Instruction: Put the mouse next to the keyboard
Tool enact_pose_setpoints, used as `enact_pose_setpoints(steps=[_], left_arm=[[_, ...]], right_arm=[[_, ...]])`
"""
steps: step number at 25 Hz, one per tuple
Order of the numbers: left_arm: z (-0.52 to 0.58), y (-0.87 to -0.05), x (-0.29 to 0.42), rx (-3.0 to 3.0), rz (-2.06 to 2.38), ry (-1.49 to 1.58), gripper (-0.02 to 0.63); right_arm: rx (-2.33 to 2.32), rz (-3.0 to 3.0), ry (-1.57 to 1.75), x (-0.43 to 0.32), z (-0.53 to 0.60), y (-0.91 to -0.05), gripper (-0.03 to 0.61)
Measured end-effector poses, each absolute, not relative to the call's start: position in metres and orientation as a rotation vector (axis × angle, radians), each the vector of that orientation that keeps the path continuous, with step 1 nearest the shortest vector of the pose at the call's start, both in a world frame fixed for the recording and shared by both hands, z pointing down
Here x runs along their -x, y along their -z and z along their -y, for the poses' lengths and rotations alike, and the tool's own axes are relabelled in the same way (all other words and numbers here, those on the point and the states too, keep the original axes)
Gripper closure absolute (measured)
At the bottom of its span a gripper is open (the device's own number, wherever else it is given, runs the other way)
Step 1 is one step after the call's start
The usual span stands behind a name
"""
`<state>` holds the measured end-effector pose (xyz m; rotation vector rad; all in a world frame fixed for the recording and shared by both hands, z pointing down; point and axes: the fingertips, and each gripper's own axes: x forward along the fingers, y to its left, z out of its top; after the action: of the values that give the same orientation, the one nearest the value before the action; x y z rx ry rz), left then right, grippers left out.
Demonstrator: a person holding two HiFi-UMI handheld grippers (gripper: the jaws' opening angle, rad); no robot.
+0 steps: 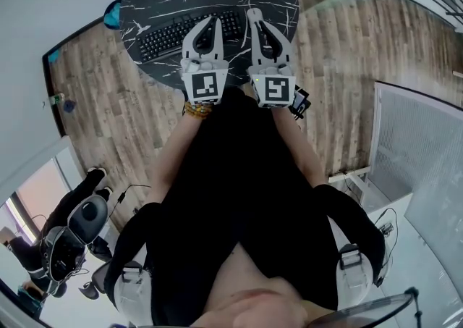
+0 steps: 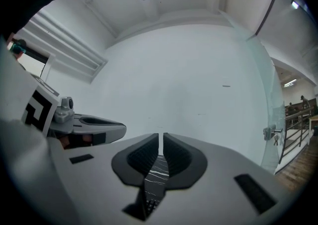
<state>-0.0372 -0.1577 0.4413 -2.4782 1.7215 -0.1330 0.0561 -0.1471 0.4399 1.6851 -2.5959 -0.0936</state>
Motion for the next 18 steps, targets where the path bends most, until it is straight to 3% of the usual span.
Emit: enact_pose_setpoints(steps=[18], left_arm=[[0.156, -0.442, 0.043, 2.47, -1.737, 0.123, 0.594]], right_arm=[[-1.635, 2.635, 0.129, -0.038, 0.138, -0.442, 0.534]])
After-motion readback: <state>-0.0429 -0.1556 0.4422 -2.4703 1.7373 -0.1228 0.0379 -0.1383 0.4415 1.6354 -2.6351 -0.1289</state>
